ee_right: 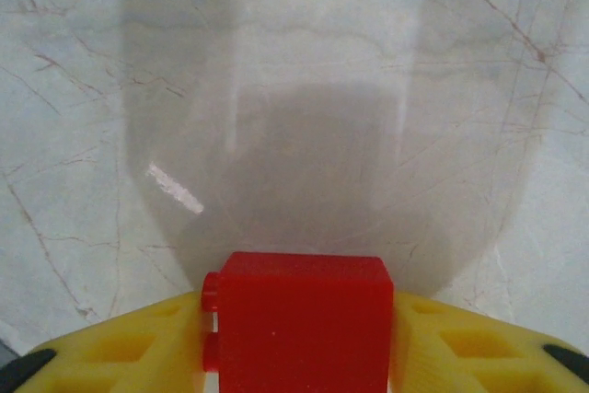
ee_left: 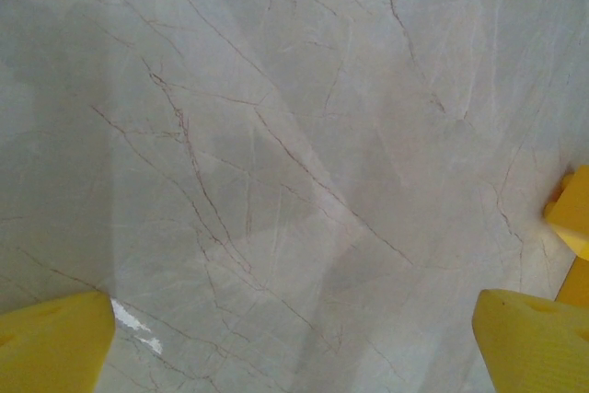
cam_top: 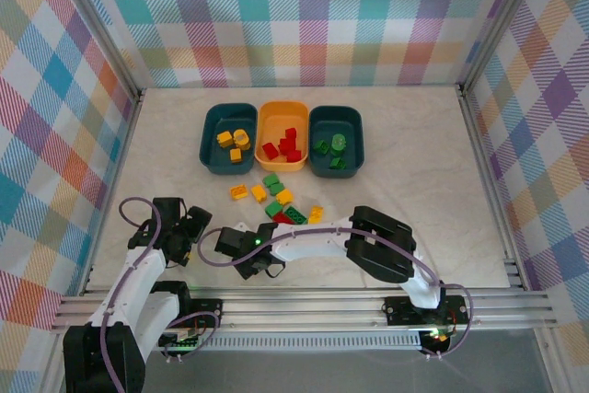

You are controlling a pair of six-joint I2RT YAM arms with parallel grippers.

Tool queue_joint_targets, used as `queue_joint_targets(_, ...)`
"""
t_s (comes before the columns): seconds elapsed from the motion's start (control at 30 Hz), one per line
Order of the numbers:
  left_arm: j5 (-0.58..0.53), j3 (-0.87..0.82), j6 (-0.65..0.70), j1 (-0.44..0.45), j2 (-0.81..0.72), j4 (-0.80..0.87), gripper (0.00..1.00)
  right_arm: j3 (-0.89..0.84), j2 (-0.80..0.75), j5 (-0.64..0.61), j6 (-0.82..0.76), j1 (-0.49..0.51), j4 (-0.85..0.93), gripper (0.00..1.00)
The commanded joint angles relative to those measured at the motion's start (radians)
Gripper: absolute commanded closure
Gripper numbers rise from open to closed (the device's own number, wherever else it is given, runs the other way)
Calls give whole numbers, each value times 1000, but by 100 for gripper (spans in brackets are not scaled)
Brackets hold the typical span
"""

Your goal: Sort the legos into containers by color

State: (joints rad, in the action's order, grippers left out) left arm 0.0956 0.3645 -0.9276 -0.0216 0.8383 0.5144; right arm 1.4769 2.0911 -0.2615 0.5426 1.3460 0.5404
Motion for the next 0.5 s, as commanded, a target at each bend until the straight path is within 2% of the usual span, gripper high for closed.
queue_joint_targets(0.0, 12, -13, -2, -10, 7, -23, 0, -2, 40, -92, -35, -3, 24, 54)
queue_joint_targets(0.27, 27, -21, -1, -11, 30, -53, 0, -20, -51, -140, -75, -53, -37, 59)
queue_joint_targets(0.47, 130, -25, 25, 2, 49, -150, 0, 24, -139, -139, -165, -232, -90, 58)
